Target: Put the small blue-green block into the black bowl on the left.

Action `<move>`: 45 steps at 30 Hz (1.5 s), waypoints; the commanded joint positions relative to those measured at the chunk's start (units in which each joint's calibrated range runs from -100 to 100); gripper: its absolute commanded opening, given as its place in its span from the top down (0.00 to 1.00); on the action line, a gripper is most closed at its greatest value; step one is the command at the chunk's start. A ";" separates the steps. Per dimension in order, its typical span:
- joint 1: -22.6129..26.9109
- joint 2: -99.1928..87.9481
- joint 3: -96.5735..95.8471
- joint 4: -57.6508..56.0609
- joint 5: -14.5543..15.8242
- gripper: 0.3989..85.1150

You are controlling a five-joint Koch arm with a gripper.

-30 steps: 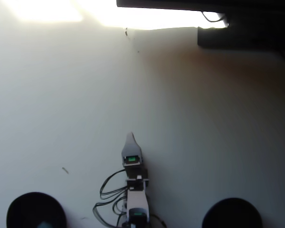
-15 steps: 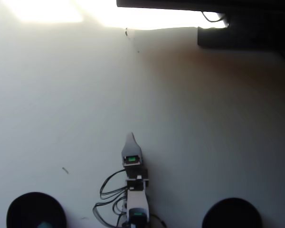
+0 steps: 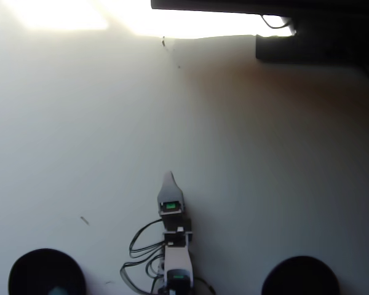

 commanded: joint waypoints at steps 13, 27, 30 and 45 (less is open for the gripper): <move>0.00 -0.88 -0.45 -0.01 0.05 0.41; 0.00 -0.88 -0.45 -0.01 0.05 0.41; 0.00 -0.88 -0.45 -0.01 0.05 0.41; 0.00 -0.88 -0.45 -0.01 0.05 0.41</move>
